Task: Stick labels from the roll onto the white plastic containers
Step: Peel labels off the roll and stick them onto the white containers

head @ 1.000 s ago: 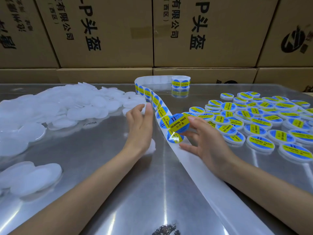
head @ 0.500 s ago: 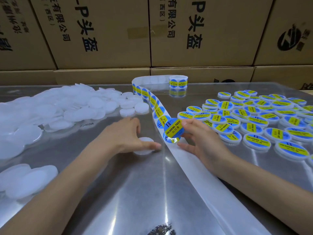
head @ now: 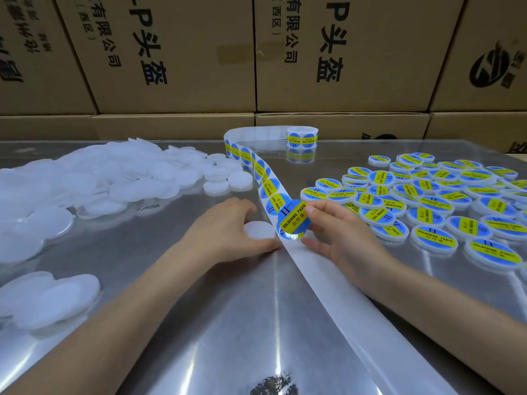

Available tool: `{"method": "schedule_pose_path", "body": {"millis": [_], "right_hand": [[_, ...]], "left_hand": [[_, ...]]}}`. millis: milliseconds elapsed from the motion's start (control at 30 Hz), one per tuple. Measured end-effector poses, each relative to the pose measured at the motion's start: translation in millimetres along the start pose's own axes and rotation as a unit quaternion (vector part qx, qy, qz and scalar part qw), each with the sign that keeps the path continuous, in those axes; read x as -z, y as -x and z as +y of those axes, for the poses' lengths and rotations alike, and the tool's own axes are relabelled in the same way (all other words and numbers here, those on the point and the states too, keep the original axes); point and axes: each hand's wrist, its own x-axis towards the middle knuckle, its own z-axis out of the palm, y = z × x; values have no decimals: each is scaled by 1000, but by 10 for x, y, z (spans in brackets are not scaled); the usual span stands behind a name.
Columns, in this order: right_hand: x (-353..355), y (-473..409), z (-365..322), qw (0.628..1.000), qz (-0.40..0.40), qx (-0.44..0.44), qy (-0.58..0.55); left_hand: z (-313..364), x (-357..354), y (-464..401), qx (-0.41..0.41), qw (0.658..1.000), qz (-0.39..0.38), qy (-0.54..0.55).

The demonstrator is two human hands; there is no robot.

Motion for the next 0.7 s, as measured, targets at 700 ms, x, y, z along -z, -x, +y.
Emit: {"method": "schedule_pose_path", "body": {"millis": [700], "right_hand": [[46,18,-46,998,-6,-26,-60]], "left_hand": [[241,-92,106,-205,953,101,199]]}}
